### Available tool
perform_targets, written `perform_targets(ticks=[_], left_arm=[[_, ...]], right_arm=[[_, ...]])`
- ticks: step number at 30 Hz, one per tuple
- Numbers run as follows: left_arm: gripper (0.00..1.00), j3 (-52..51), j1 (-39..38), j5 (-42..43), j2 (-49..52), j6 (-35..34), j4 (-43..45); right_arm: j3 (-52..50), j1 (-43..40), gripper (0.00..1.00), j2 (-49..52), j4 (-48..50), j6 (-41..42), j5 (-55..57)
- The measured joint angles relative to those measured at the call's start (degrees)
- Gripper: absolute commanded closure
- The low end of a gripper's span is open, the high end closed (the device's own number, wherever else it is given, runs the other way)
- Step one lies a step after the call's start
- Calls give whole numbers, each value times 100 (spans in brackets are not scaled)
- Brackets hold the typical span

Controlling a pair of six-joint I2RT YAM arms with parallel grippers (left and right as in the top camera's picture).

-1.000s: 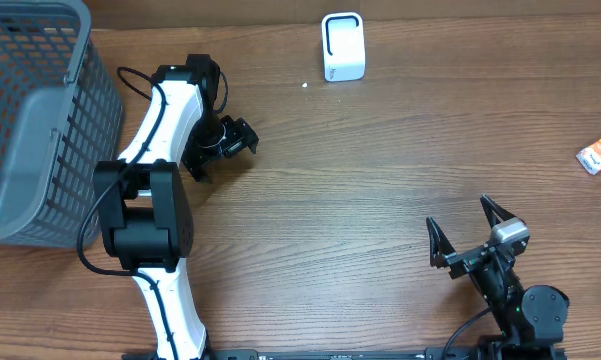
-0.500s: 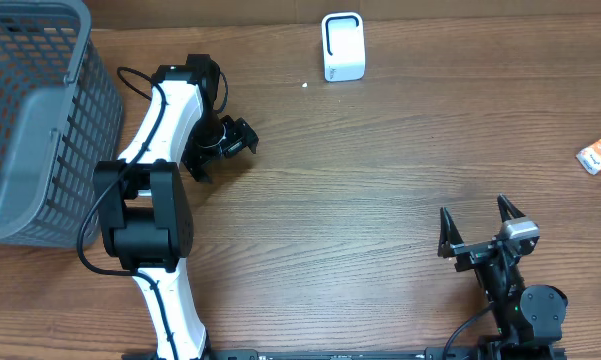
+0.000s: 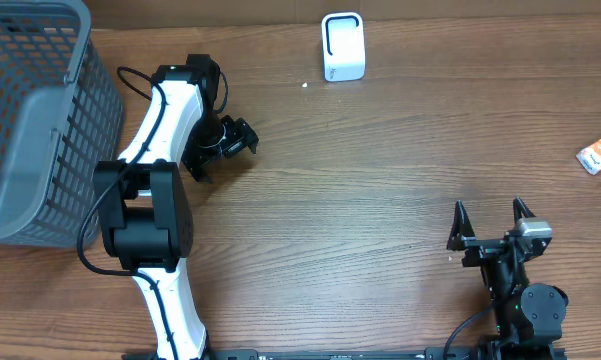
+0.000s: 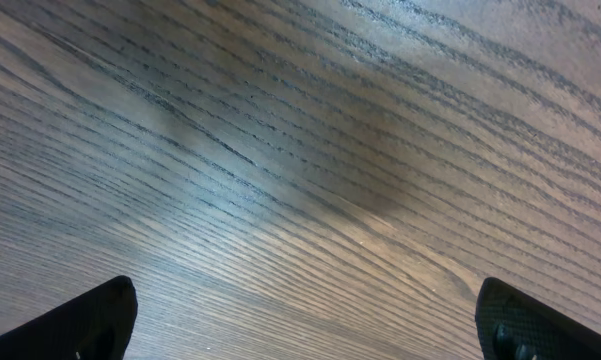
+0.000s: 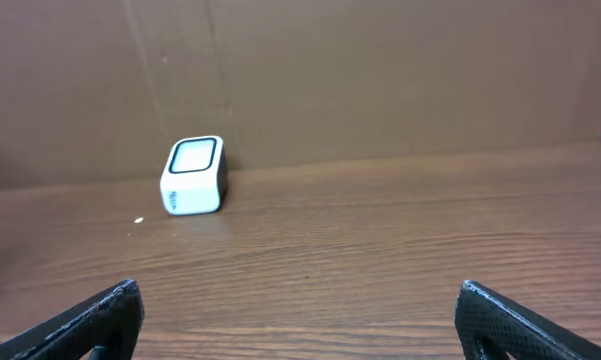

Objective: Scan the item barcode

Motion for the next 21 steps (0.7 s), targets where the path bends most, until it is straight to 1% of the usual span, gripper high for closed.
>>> perform_targets(ticks=[10, 21], left_arm=[[0, 0, 0, 0, 0, 0, 0], [0, 0, 0, 0, 0, 0, 0]], right_arm=[[0, 0, 0, 0, -2, 50, 107], [0, -2, 0, 0, 0, -334, 105]])
